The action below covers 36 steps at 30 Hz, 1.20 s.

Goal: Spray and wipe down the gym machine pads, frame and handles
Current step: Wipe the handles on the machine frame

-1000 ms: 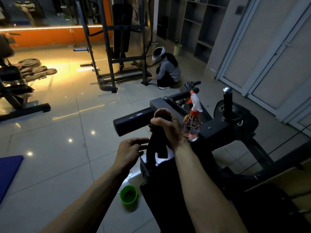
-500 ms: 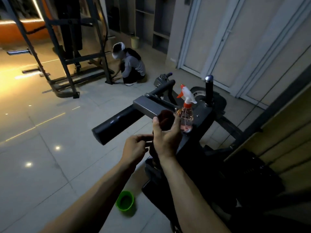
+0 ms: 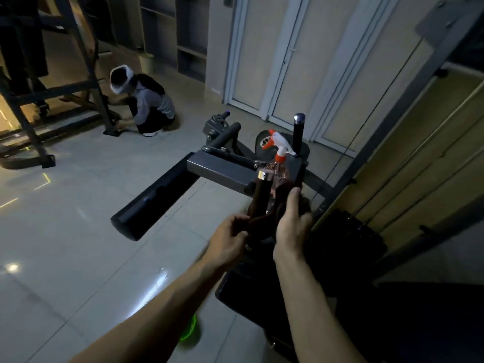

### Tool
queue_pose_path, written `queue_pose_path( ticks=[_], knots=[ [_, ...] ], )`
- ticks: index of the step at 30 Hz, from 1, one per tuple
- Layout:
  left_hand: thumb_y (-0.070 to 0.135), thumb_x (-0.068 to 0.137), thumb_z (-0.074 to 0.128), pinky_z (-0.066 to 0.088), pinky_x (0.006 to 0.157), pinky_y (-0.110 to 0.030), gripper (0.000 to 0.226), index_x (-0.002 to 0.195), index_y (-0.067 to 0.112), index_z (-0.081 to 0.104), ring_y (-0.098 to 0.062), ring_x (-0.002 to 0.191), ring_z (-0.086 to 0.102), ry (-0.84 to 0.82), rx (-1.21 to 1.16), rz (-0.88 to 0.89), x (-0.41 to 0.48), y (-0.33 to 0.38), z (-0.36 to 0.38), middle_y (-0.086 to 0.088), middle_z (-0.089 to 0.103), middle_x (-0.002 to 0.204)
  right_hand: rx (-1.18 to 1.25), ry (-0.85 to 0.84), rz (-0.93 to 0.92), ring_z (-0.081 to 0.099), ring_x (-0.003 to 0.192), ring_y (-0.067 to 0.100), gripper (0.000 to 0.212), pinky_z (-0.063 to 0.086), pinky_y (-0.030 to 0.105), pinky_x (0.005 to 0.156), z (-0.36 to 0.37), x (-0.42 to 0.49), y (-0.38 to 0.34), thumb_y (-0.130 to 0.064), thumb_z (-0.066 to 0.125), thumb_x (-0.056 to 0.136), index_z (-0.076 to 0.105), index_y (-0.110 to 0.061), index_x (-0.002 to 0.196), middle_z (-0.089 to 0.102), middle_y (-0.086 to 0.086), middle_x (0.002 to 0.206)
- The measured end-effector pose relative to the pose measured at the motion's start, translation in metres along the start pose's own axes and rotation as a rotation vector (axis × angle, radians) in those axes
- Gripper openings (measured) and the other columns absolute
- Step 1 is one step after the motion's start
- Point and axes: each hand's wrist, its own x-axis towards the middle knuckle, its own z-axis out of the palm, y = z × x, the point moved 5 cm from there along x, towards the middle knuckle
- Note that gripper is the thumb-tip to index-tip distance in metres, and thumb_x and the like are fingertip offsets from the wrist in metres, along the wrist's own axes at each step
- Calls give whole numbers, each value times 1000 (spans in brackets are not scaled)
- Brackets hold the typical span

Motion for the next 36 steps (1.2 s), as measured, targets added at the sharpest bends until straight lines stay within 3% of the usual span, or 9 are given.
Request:
queue_pose_path(
  ticks=[3,5,11,15,18,21,25,29,36],
  knots=[
    [-4,91,65,56,74,-23,26,106,17,71,-10,90,71,-22,-6,122,-3,0,-5,-2,75,97,-474,-234,-275,38,147,26,98,37,47,120,22,-32,31,-85,43,84,22,-30,162,32,10,164],
    [-4,93,65,55,72,-23,21,108,9,73,-11,90,72,-85,-26,184,-5,3,-11,-6,76,97,-712,-157,-461,34,149,27,93,39,44,118,38,-34,35,-83,38,91,9,-31,163,24,10,167],
    [-17,91,45,50,105,-28,55,125,17,71,-5,120,63,-178,126,177,0,8,-23,7,70,127,-583,-49,-525,72,93,18,56,58,32,77,32,-11,-2,-72,66,85,68,-24,115,75,-1,103],
    [9,104,53,46,88,-10,33,125,32,64,16,101,61,29,36,291,7,58,-33,23,64,110,-415,-221,-356,70,79,18,72,61,45,78,19,4,-6,-89,51,79,71,-21,95,74,1,87],
    [23,106,54,48,82,-8,23,125,33,63,16,95,62,-62,-53,337,21,104,-27,22,64,112,-373,-208,-393,47,141,15,75,43,38,116,11,-23,14,-71,31,100,41,-21,156,44,8,158],
    [29,104,58,52,81,-14,33,136,21,63,15,94,61,-114,72,320,39,119,-18,15,64,119,-632,-159,-775,9,160,14,76,19,18,124,15,-59,36,-34,51,106,9,-13,166,1,6,174],
    [32,100,62,52,79,-12,30,128,23,67,20,92,61,-32,92,368,44,112,-15,16,68,116,-815,61,-805,59,129,23,78,57,33,97,22,-37,52,-37,72,97,33,-12,160,47,13,152],
    [31,100,61,52,79,-8,26,125,27,69,16,96,62,10,104,397,43,109,-12,23,65,107,-844,71,-823,72,83,21,54,54,26,68,19,-18,38,-51,69,91,59,-11,127,72,8,107],
    [31,101,61,51,79,-7,20,119,30,69,11,102,64,15,116,439,39,111,-13,22,68,106,-802,-625,-506,68,92,14,52,52,48,93,25,27,20,-75,49,79,70,-27,85,73,-4,90]
  ],
)
